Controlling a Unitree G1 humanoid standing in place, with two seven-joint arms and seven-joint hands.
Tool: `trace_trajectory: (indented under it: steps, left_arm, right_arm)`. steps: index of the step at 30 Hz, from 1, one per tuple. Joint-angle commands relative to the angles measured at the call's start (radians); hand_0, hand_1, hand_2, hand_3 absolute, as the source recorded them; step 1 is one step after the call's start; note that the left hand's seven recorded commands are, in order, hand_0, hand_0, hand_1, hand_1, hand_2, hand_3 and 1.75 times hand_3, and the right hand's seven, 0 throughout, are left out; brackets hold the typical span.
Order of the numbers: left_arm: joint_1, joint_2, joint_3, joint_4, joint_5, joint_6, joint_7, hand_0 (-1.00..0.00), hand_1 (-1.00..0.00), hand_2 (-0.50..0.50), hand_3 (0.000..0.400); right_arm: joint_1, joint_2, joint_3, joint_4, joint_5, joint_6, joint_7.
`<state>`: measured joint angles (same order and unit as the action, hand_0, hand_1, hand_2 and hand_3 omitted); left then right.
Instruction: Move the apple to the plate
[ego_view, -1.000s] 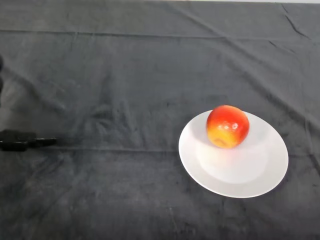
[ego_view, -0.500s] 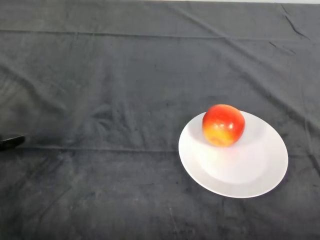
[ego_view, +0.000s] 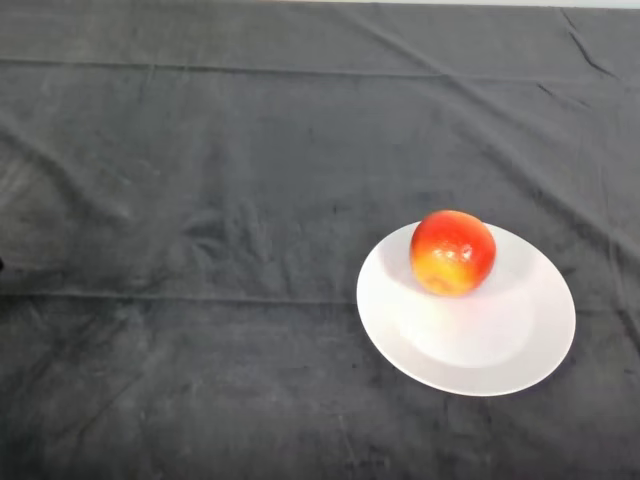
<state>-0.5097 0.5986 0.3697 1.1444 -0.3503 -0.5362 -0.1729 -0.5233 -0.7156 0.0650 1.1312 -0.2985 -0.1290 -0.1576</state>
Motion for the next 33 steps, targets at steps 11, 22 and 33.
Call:
trace_trajectory:
  steps: [11,22,33]
  left_arm:
    - [0.055,0.072,0.055,0.022,-0.023,0.028,0.055,0.00,0.00,0.00,0.000]
    - [0.056,0.065,0.058,0.013,0.001,0.028,0.086,0.00,0.00,0.00,0.000]
    - [0.061,0.065,0.051,0.006,0.035,0.026,0.109,0.00,0.00,0.00,0.000]
  right_arm:
    - [0.081,0.050,0.0265,0.036,-0.0200,0.018,0.0191]
    - [0.081,0.050,0.0265,0.036,-0.0201,0.018,0.0191]
    - [0.081,0.050,0.0264,0.036,-0.0200,0.018,0.0192]
